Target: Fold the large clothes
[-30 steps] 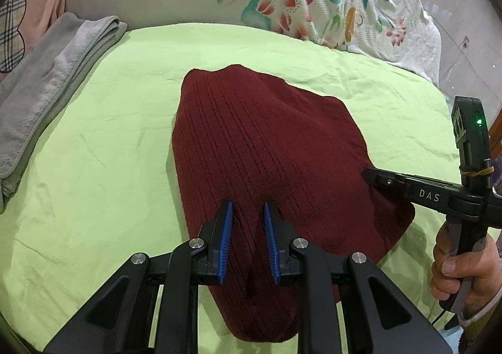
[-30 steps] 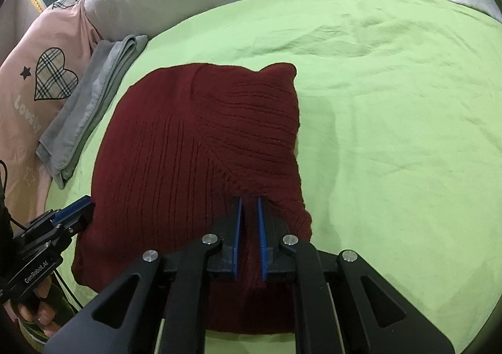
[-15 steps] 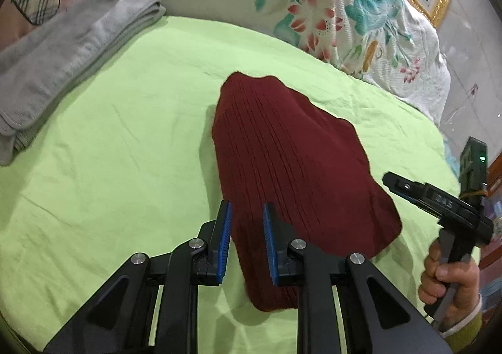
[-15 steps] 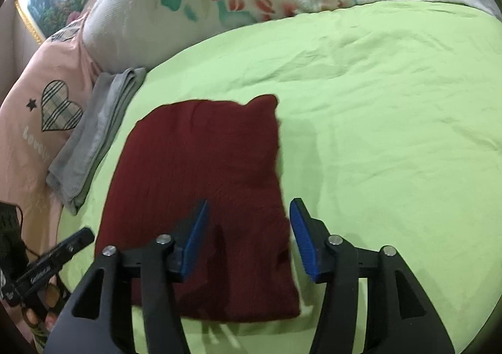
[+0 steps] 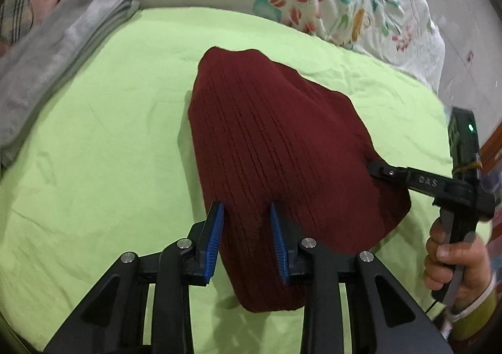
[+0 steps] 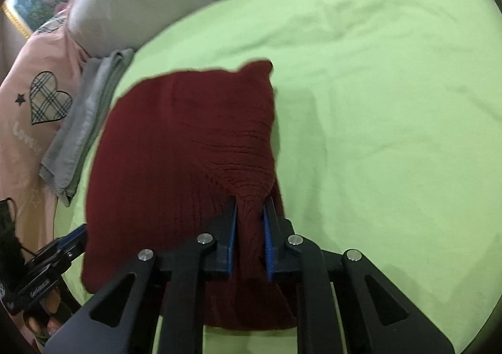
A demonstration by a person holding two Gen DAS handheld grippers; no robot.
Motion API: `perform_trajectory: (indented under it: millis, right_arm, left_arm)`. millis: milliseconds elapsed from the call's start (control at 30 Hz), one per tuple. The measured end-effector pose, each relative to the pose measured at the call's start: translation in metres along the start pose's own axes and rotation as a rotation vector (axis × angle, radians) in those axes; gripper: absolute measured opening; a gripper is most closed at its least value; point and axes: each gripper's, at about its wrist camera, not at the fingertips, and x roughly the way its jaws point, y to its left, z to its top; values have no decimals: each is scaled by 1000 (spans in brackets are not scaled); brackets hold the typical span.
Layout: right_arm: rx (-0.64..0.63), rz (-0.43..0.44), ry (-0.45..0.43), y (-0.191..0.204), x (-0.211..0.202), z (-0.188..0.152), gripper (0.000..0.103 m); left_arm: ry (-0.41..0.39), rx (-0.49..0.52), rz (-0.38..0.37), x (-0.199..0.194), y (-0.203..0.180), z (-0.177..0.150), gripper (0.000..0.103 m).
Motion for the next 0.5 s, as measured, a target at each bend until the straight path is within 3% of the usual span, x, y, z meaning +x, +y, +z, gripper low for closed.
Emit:
perform_trajectory:
  millis: [100, 233, 367, 500]
  right_arm:
    - [-7, -11, 2, 2, 2, 2, 18]
    - [-4, 12, -15, 5, -16, 1, 34]
    - [-29, 38, -65, 12, -49, -12, 46]
    - [-65, 48, -108, 20, -74, -31, 56]
  left_arm:
    - [-16, 60, 58, 1, -9, -3, 30]
    - [-29, 1, 25, -12, 3, -6, 31]
    - [-37, -64, -4, -28, 19, -13, 52]
    - [-36, -65, -6, -41, 19, -29, 62]
